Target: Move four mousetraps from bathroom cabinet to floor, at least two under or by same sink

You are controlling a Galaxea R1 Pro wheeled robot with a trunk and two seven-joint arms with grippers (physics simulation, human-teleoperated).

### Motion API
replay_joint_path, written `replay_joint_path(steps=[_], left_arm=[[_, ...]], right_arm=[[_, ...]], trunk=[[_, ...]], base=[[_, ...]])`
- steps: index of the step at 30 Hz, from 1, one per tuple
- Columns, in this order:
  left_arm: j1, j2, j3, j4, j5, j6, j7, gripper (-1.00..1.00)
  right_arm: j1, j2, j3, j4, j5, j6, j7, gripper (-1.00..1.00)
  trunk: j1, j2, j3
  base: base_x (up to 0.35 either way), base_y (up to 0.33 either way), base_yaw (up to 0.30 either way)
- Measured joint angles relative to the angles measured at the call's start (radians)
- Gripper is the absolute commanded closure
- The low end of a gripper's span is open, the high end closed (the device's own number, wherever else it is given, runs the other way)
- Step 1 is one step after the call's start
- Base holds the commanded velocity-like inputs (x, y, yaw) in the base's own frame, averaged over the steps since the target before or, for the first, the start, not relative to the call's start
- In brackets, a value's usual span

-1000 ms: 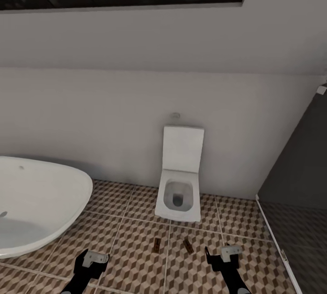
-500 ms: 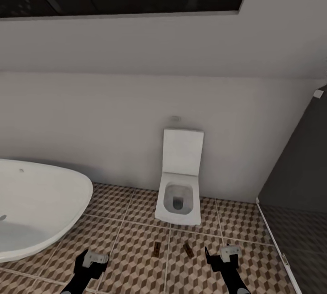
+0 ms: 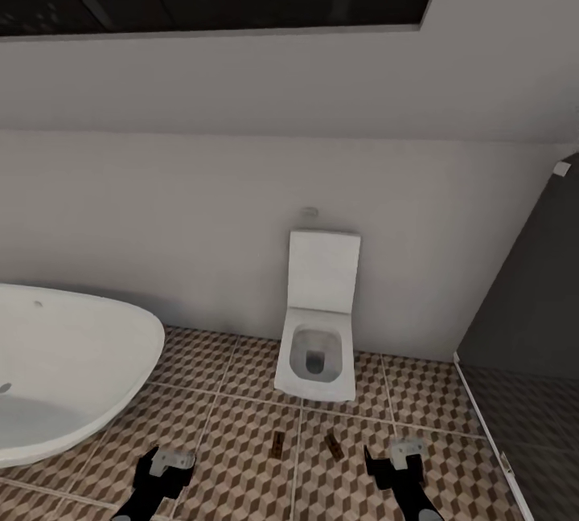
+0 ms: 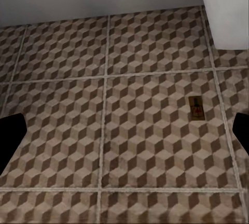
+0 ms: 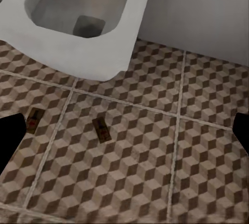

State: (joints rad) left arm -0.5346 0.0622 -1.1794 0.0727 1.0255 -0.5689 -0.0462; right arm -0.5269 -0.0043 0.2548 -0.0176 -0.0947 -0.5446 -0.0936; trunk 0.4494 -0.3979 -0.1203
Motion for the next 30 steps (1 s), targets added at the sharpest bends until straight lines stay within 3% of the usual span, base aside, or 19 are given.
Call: replay_joint_path(steps=[3,4,8,10,15,25,30], left_arm=[[0.0,-0.001,0.0,0.0,0.0,0.112,-0.001,-1.0],[0.0,0.0,0.001,0.0,0.0,0.178,-0.001,-1.0],[0.001,0.003,0.001,0.0,0.001,0.324,-0.003,-1.0],[0.004,0.005,0.002,0.001,0.001,0.362,-0.003,-1.0],[0.049,0.012,0.001,0.001,0.002,0.42,-0.002,-1.0],[0.179,0.025,0.002,0.002,0.003,0.432,0.0,-1.0],[0.224,0.03,0.002,0.002,0.004,0.434,0.001,-1.0]], right_arm=[[0.001,-0.001,0.0,0.0,0.0,0.104,0.002,-1.0],[0.009,0.0,0.0,0.0,0.0,0.155,0.004,-1.0],[0.051,-0.001,0.0,0.0,0.0,0.232,0.007,-1.0],[0.067,-0.002,0.0,0.0,0.0,0.247,0.007,-1.0],[0.12,-0.002,0.0,0.0,0.0,0.29,0.004,-1.0],[0.162,-0.002,0.0,0.002,-0.001,0.489,0.009,-1.0],[0.184,-0.002,-0.001,0.002,-0.013,0.523,0.009,-1.0]], trunk=[[0.0,0.0,0.0],[0.0,0.0,0.0],[0.0,0.0,0.0],[0.0,0.0,0.0],[0.0,0.0,0.0],[0.0,0.0,0.0],[0.0,0.0,0.0]], base=[[0.0,0.0,0.0],[0.0,0.0,0.0],[0.0,0.0,0.0],[0.0,0.0,0.0],[0.0,0.0,0.0],[0.0,0.0,0.0],[0.0,0.0,0.0]])
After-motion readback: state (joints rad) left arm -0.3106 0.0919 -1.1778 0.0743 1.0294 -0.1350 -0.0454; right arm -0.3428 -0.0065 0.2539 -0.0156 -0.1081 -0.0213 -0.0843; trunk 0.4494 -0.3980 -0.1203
